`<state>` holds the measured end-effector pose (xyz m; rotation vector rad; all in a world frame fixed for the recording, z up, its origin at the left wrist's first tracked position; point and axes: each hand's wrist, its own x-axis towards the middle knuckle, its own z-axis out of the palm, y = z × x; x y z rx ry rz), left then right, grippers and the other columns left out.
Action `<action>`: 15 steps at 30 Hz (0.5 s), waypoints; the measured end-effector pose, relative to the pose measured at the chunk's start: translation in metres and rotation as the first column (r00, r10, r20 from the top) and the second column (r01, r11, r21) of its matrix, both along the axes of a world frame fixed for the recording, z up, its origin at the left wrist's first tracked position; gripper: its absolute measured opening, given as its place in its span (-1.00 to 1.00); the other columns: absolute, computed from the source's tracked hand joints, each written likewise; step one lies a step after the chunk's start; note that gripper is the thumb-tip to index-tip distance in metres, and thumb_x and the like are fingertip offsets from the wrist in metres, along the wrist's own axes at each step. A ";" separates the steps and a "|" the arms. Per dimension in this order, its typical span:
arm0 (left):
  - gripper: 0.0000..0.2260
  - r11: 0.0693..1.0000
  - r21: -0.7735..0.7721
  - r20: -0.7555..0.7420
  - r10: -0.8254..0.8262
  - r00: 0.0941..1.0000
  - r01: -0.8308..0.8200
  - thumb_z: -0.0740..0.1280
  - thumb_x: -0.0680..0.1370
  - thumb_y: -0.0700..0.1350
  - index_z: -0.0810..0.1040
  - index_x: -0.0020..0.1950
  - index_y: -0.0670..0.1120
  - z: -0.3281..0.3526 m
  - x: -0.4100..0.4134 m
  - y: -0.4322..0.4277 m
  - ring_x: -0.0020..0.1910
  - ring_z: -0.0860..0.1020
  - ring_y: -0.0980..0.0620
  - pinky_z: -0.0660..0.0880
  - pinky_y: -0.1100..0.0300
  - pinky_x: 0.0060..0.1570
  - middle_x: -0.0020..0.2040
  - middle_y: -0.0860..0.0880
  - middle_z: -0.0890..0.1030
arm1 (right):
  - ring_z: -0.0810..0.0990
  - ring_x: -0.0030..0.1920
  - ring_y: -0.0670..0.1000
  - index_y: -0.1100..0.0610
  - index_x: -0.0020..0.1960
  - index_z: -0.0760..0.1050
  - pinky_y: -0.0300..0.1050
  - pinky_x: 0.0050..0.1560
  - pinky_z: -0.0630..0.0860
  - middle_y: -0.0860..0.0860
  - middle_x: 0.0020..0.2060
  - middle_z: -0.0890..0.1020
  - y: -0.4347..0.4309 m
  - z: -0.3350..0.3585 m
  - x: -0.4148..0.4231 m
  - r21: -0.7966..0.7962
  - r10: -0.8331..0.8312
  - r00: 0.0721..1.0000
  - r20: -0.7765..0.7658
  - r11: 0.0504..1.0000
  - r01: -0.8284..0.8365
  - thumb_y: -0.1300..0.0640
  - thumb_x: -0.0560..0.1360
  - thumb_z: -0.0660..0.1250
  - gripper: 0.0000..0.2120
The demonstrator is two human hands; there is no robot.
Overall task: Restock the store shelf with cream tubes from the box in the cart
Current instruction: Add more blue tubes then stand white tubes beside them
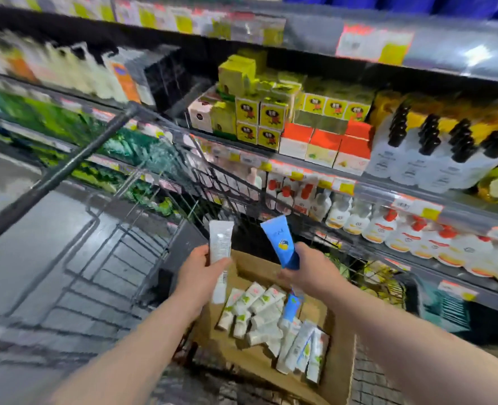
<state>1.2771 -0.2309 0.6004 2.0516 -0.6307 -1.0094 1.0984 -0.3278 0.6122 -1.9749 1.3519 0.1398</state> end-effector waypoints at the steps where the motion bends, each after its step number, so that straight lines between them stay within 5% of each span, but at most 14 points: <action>1: -0.79 1.000 -0.027 0.010 0.014 1.000 -0.014 0.36 0.52 -0.11 0.44 0.12 -0.01 0.009 0.006 0.006 -0.08 0.55 0.02 0.51 0.08 -0.10 0.01 0.00 0.56 | 0.50 -0.30 -0.05 0.06 0.02 0.33 -0.15 -0.31 0.41 -0.03 -0.16 0.51 0.002 0.010 0.008 -0.029 0.020 1.000 0.000 0.999 -0.020 -0.08 0.45 0.39 -0.68; 7: -0.73 0.981 -0.171 0.029 0.097 0.995 -0.091 0.37 0.50 -0.16 0.47 0.18 -0.15 0.056 0.054 0.051 -0.07 0.58 0.00 0.52 0.08 -0.13 0.07 -0.10 0.60 | 0.50 -0.14 0.03 0.04 0.01 0.33 -0.06 -0.18 0.43 -0.04 -0.18 0.48 0.032 0.062 0.065 -0.168 0.131 0.991 0.031 0.978 -0.124 -0.20 0.42 0.39 -0.60; 15: -0.81 0.927 -0.348 0.072 0.176 0.982 -0.140 0.37 0.50 -0.16 0.51 0.09 -0.08 0.124 0.142 0.165 -0.04 0.58 -0.03 0.50 0.09 -0.10 0.00 -0.07 0.61 | 0.45 -0.26 -0.02 0.09 0.01 0.36 -0.16 -0.35 0.30 -0.03 -0.25 0.45 0.134 0.125 0.172 -0.327 0.301 0.949 0.098 0.910 -0.255 -0.15 0.44 0.38 -0.63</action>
